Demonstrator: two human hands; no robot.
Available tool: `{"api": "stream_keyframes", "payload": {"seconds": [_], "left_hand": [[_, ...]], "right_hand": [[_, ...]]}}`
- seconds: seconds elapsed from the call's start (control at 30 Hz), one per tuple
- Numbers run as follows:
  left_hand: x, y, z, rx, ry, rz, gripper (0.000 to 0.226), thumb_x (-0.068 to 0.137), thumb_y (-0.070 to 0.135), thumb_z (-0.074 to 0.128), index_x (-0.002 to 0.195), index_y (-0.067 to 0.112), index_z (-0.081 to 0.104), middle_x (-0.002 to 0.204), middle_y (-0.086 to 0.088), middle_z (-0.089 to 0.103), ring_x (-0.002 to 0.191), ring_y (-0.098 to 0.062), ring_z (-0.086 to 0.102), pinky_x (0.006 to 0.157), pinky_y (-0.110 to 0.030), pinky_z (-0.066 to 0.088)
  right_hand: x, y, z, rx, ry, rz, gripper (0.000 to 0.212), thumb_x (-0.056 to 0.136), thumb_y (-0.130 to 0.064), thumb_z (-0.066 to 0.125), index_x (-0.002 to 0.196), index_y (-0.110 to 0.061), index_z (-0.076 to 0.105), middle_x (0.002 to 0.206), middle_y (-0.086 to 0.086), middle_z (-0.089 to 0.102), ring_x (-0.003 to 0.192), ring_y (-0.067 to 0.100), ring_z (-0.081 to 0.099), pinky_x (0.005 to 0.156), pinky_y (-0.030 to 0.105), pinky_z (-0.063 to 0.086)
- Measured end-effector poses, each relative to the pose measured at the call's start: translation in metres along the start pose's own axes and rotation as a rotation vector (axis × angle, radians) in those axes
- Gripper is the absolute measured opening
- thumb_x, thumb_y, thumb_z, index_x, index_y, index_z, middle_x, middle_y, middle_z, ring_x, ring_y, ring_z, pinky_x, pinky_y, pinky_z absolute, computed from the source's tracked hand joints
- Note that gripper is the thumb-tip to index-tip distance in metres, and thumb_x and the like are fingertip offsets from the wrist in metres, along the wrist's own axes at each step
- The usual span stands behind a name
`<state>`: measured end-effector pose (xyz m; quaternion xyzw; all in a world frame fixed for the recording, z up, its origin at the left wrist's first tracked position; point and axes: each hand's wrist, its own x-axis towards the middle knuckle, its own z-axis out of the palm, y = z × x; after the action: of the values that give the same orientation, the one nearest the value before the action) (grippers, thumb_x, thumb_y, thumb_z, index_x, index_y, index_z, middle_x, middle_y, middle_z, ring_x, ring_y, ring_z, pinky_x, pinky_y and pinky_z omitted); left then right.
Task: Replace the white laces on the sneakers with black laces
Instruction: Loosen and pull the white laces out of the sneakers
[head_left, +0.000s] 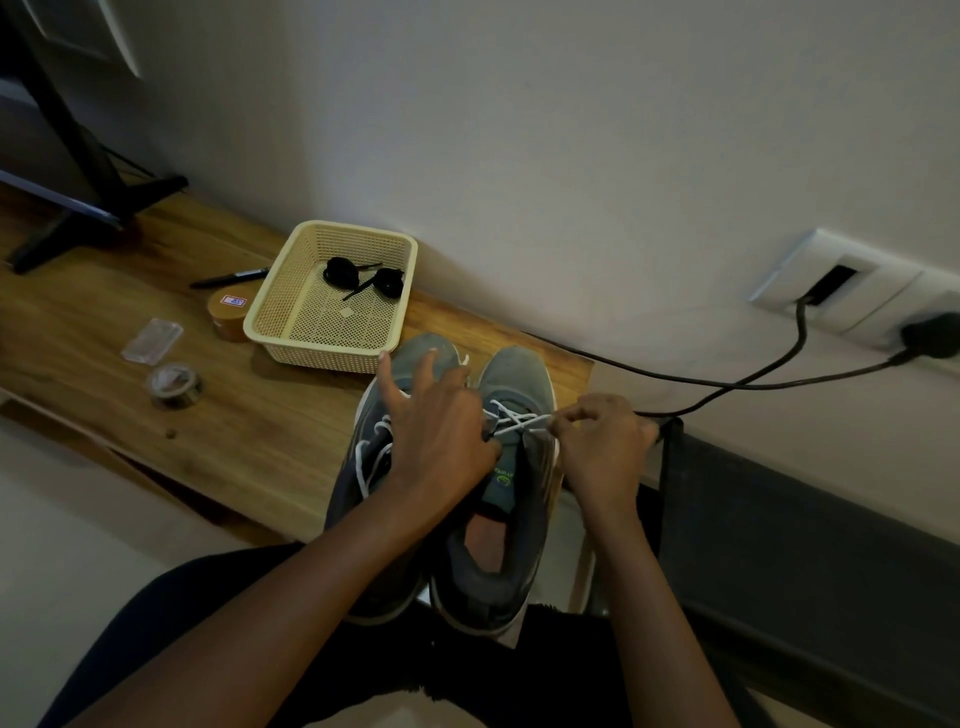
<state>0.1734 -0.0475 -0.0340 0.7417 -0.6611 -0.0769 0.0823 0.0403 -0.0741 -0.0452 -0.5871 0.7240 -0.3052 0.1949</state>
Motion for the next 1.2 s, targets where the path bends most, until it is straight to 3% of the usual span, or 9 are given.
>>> {"api": "stream_keyframes", "payload": {"seconds": [0.1,0.2,0.27,0.43,0.63,0.77,0.93,1.07,1.2], "left_hand": [[-0.001,0.002,0.001,0.002,0.01,-0.001,0.017,0.081,0.042,0.064,0.091,0.029,0.067,0.144,0.009,0.041,0.145,-0.021,0.01,0.109,-0.059,-0.01],[-0.001,0.001,0.003,0.014,0.031,0.0,0.019,0.082,0.044,0.061,0.094,0.03,0.064,0.145,0.008,0.04,0.145,-0.022,0.009,0.109,-0.06,-0.011],[-0.001,0.0,0.005,0.009,0.041,-0.002,0.023,0.084,0.047,0.059,0.098,0.029,0.063,0.146,0.007,0.037,0.145,-0.023,0.007,0.108,-0.059,-0.012],[-0.001,-0.001,0.004,-0.014,0.042,0.006,0.021,0.084,0.046,0.059,0.096,0.029,0.064,0.147,0.008,0.036,0.145,-0.022,0.007,0.108,-0.058,-0.01],[-0.001,0.0,0.003,-0.041,0.02,-0.004,0.013,0.083,0.041,0.062,0.088,0.029,0.065,0.147,0.009,0.038,0.145,-0.021,0.008,0.109,-0.058,-0.011],[-0.001,0.001,0.002,-0.05,0.018,-0.014,0.01,0.081,0.038,0.065,0.083,0.029,0.067,0.146,0.011,0.039,0.145,-0.02,0.009,0.109,-0.057,-0.011],[-0.001,0.0,0.002,-0.039,0.014,-0.006,0.014,0.084,0.04,0.061,0.087,0.028,0.067,0.147,0.011,0.037,0.145,-0.021,0.008,0.11,-0.058,-0.01],[-0.001,-0.001,0.003,-0.045,0.014,-0.005,0.015,0.084,0.042,0.061,0.088,0.029,0.066,0.146,0.01,0.038,0.145,-0.02,0.008,0.11,-0.057,-0.01],[0.0,0.0,0.003,-0.051,0.011,-0.005,0.019,0.086,0.046,0.059,0.087,0.029,0.067,0.147,0.01,0.037,0.145,-0.02,0.009,0.11,-0.057,-0.01]], "right_hand": [[0.0,-0.001,-0.002,-0.003,-0.025,0.003,0.009,0.082,-0.013,0.069,0.089,-0.014,0.073,0.126,0.0,0.055,0.121,0.023,0.032,0.072,0.017,0.016],[-0.007,-0.01,0.001,-0.062,-0.103,-0.117,0.023,0.081,-0.014,0.066,0.102,-0.02,0.071,0.143,-0.004,0.041,0.13,0.025,0.021,0.102,0.03,0.024],[-0.011,-0.014,0.003,-0.174,-0.184,-0.176,0.025,0.081,-0.018,0.065,0.104,-0.023,0.07,0.147,-0.007,0.035,0.135,0.026,0.014,0.108,0.04,0.019],[-0.014,-0.014,0.007,-0.368,-0.281,-0.244,0.016,0.086,-0.024,0.062,0.099,-0.023,0.071,0.147,-0.008,0.036,0.138,0.027,0.01,0.107,0.043,0.017],[-0.004,-0.009,0.0,-0.093,-0.118,-0.042,0.003,0.083,-0.021,0.068,0.082,-0.019,0.071,0.125,-0.009,0.055,0.127,0.023,0.028,0.1,0.038,0.024],[0.0,-0.002,-0.002,-0.008,-0.08,0.115,0.009,0.084,-0.019,0.063,0.082,-0.017,0.072,0.112,0.0,0.062,0.12,0.025,0.034,0.096,0.036,0.026],[-0.009,-0.016,0.002,-0.143,-0.163,-0.104,0.018,0.082,-0.023,0.066,0.1,-0.025,0.072,0.145,-0.009,0.037,0.136,0.024,0.014,0.106,0.038,0.015],[-0.014,-0.018,0.008,-0.359,-0.263,-0.232,0.019,0.085,-0.026,0.062,0.102,-0.027,0.072,0.148,-0.01,0.034,0.139,0.029,0.008,0.105,0.042,0.015],[-0.013,-0.015,0.007,-0.341,-0.218,-0.265,0.015,0.086,-0.026,0.064,0.099,-0.026,0.072,0.144,-0.01,0.039,0.138,0.027,0.012,0.104,0.04,0.014]]}}
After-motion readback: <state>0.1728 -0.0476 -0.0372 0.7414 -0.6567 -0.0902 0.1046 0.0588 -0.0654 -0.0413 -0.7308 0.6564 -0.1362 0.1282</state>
